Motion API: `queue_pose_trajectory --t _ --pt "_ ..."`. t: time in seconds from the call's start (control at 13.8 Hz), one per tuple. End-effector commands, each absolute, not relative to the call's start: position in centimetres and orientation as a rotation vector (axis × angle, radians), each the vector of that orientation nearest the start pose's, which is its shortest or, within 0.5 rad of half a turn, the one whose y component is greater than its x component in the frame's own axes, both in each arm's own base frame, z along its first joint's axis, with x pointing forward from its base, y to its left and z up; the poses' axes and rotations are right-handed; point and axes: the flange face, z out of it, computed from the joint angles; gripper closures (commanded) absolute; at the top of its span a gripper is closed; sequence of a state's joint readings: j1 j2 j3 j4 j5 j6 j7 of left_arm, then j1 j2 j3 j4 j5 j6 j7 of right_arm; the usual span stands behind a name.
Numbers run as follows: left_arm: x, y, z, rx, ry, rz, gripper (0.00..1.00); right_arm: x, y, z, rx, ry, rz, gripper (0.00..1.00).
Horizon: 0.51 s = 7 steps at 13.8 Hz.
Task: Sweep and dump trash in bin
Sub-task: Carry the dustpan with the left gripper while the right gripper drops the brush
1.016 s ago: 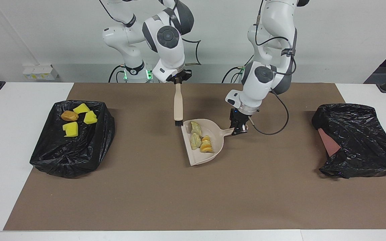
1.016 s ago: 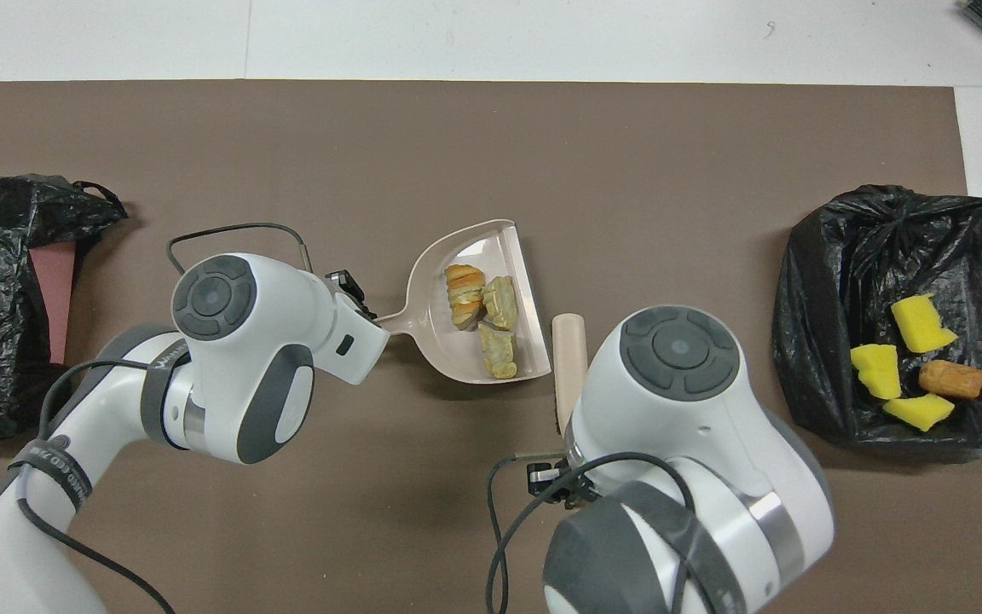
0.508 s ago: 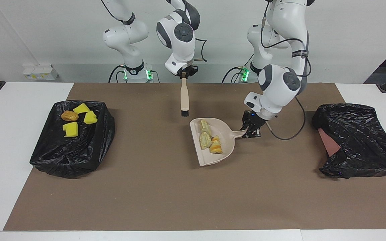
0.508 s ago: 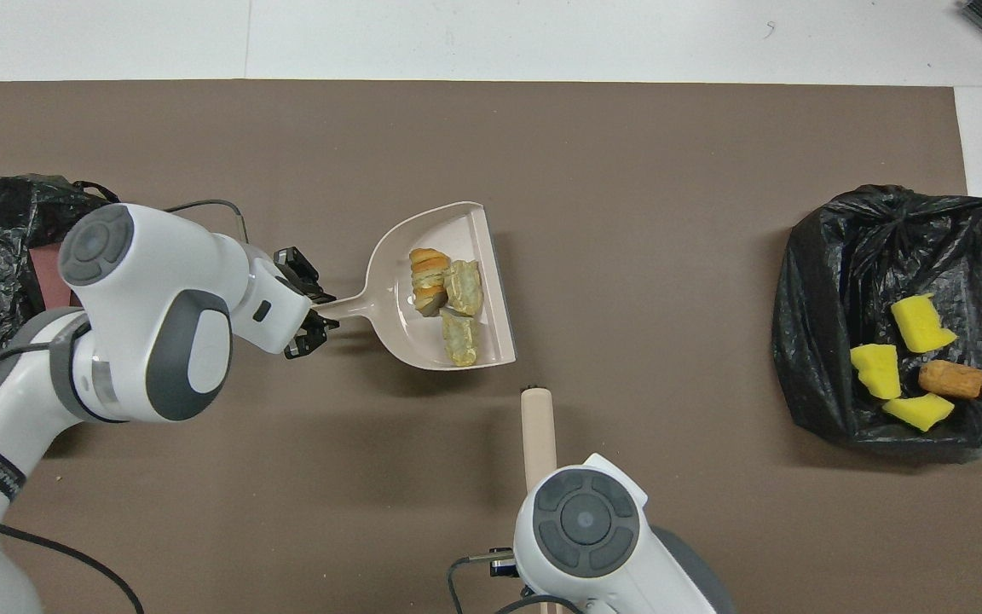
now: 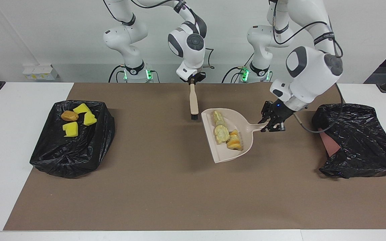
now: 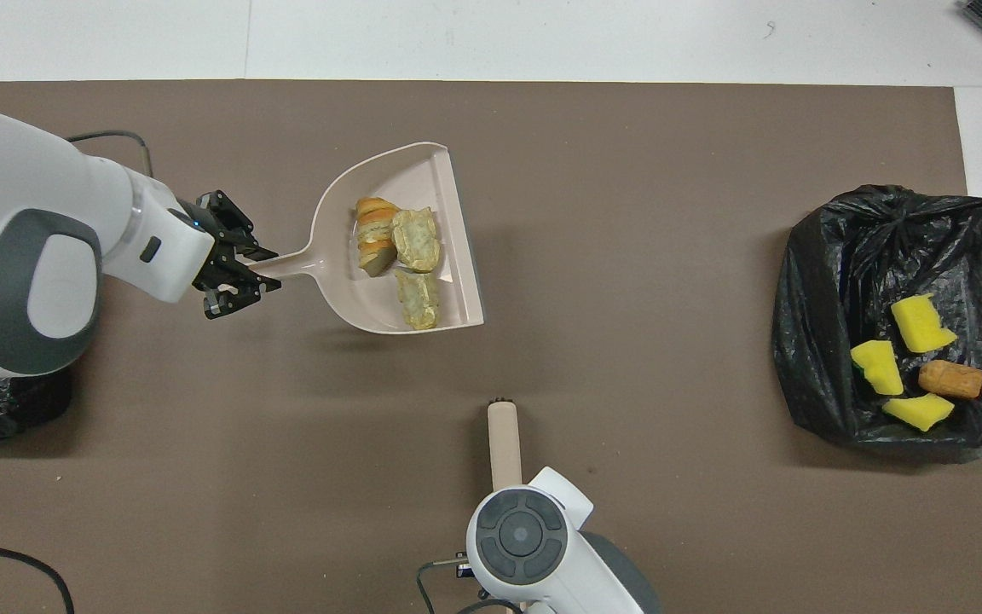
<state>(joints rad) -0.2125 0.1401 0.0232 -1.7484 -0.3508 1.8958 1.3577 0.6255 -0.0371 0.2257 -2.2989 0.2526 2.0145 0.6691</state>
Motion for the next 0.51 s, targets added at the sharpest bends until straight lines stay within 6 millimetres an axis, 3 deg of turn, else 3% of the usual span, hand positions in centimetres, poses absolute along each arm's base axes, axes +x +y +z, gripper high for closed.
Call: queue_pose_trajectory --t 0.0,0.15,0.22,0.29,0.44 --pt "59.6 -11.4 52.6 -2.571 2.245 -0.31 1.0 31.1 37.1 34.4 -3.097 -0.03 0.48 1.0" --pt "59.8 -10.1 54.4 -2.55 2.237 -0.278 1.0 31.6 37.3 32.8 -3.087 -0.006 0.451 1.0" --pt "59.9 -9.4 54.6 -2.541 2.224 -0.264 1.0 31.8 37.6 32.6 -3.079 -0.006 0.43 0.92" --pt "60.0 -8.9 54.7 -2.535 2.211 -0.255 1.0 31.9 37.6 32.5 -3.079 -0.017 0.428 0.73" --pt "60.5 -6.7 55.0 -2.53 2.165 -0.212 1.0 31.9 37.8 32.8 -3.082 -0.006 0.433 0.0"
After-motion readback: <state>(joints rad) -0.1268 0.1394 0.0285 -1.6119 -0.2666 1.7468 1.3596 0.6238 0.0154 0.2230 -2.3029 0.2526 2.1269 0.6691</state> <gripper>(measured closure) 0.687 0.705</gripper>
